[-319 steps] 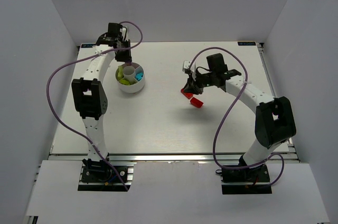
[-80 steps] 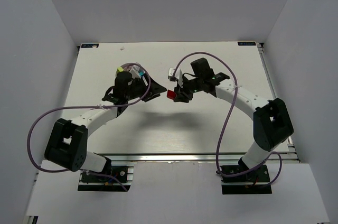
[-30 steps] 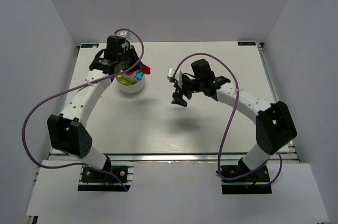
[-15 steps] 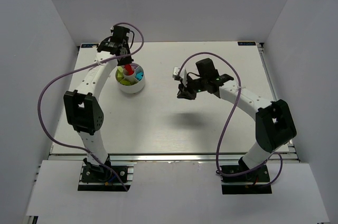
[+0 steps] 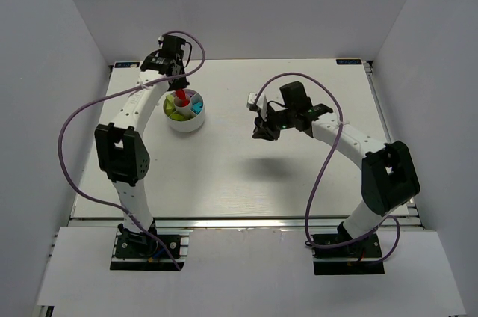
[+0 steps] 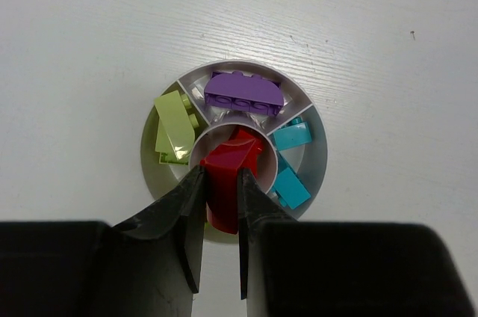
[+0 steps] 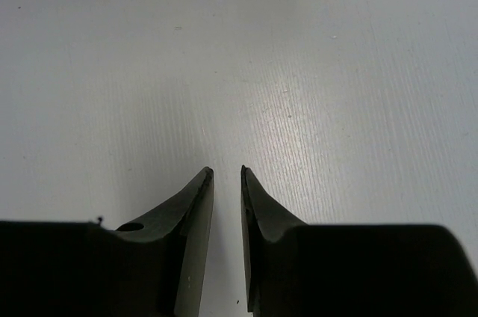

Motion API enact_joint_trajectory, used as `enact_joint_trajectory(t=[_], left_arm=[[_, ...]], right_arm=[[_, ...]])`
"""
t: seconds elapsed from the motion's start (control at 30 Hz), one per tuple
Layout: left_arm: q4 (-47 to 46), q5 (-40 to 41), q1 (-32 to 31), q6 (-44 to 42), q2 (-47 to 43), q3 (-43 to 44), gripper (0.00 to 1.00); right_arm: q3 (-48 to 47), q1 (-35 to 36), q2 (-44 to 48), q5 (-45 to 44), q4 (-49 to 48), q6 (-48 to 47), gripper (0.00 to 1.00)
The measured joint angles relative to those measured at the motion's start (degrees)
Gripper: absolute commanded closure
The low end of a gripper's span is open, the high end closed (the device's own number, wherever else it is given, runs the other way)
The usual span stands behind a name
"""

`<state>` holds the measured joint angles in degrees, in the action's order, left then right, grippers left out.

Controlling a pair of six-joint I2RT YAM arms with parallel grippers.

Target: Sort the legos into containers by color

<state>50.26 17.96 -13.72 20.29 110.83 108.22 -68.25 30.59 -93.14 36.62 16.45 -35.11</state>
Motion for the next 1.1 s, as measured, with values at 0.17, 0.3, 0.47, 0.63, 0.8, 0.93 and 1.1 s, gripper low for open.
enact_joint_trajectory(t=[0.17, 0.3, 0.47, 0.63, 0.8, 0.93, 1.1], left_arm=[[0.0, 0.0, 0.1, -0.3, 0.5, -0.2, 0.83], [0.0, 0.0, 0.2, -0.3, 0.5, -0.2, 0.64], [0.0, 0.1, 0.4, -0.3, 0.5, -1.0, 0.56], [-0.1, 0.1, 0.4, -0.2, 0.5, -1.7, 0.52], [-0.1, 0.1, 0.4, 0.1, 0.5, -1.7, 0.42], [-0.3, 0.1, 0.4, 0.4, 0.4, -1.7, 0.31], [-2.9, -0.4, 0.4, 0.7, -3.1, -4.6, 0.09]], right_arm=[[0.0, -0.2, 0.0, 0.0, 0.0, 0.2, 0.69], [0.0, -0.3, 0.0, 0.0, 0.0, 0.2, 0.68], [0.0, -0.3, 0.0, 0.0, 0.0, 0.2, 0.68], [0.0, -0.4, 0.0, 0.0, 0.0, 0.2, 0.67], [0.0, -0.5, 0.0, 0.0, 0.0, 0.3, 0.62], [0.0, -0.5, 0.0, -0.5, 0.1, 1.0, 0.11], [0.0, -0.8, 0.0, -3.0, -1.0, 1.8, 0.11]])
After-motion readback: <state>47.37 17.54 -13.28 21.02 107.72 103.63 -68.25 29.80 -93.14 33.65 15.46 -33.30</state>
